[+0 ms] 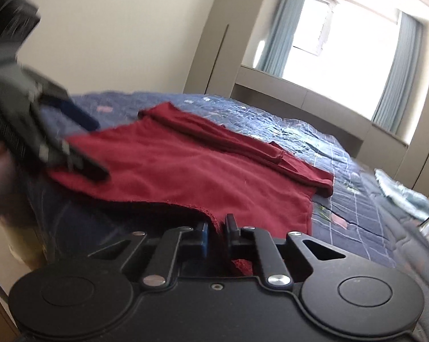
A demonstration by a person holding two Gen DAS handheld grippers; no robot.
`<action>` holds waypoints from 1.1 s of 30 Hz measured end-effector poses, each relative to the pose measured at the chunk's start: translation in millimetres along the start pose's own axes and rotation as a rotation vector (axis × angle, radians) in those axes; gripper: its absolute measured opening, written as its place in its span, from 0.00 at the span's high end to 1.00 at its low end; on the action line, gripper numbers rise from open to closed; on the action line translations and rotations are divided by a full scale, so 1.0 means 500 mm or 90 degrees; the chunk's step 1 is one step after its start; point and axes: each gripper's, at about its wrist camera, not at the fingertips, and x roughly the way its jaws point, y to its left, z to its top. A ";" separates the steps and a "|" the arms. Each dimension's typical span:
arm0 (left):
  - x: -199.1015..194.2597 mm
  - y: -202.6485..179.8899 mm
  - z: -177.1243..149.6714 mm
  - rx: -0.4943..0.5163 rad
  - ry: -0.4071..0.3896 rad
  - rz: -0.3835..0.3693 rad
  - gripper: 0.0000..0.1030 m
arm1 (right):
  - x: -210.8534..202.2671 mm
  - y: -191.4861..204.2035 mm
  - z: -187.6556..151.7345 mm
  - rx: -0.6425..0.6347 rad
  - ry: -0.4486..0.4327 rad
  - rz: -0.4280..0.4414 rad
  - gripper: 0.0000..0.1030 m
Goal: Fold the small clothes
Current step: 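Close the right tool on one hem corner while the left tool closes on the other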
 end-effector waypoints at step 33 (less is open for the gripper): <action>-0.004 -0.005 -0.083 0.147 0.095 0.226 0.94 | 0.001 -0.014 -0.032 -0.006 0.060 -0.007 0.78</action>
